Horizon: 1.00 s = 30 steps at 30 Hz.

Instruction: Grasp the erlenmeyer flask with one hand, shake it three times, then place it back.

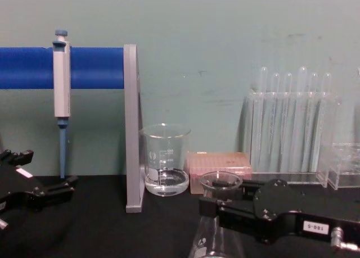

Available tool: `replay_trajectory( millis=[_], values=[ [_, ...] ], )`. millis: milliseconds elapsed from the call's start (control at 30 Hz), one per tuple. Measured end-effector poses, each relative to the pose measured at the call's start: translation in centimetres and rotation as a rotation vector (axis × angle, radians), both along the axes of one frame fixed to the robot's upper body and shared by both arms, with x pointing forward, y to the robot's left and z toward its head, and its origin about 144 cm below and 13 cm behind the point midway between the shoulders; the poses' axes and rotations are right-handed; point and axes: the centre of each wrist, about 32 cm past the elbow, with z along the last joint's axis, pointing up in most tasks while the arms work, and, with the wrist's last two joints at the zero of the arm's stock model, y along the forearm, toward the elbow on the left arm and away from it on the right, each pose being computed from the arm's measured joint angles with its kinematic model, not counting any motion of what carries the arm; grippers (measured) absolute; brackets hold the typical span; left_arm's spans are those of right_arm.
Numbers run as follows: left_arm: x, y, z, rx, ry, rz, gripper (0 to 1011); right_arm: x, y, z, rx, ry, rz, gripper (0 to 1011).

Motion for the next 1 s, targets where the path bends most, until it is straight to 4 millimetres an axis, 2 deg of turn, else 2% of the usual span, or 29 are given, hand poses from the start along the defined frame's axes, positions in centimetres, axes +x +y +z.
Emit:
replay_trajectory(
  millis=[367, 700, 1000],
  values=[
    [0.0, 0.0, 0.0, 0.000, 0.000, 0.000, 1001, 0.0, -0.2, 0.9, 0.049, -0.031, -0.021, 449],
    [0.0, 0.0, 0.0, 0.000, 0.000, 0.000, 1001, 0.1, -1.2, 3.9, 0.068, -0.112, -0.131, 449],
    [0.0, 0.0, 0.0, 0.000, 0.000, 0.000, 1001, -0.4, -1.5, 5.9, 0.102, -0.155, -0.248, 449]
  ],
)
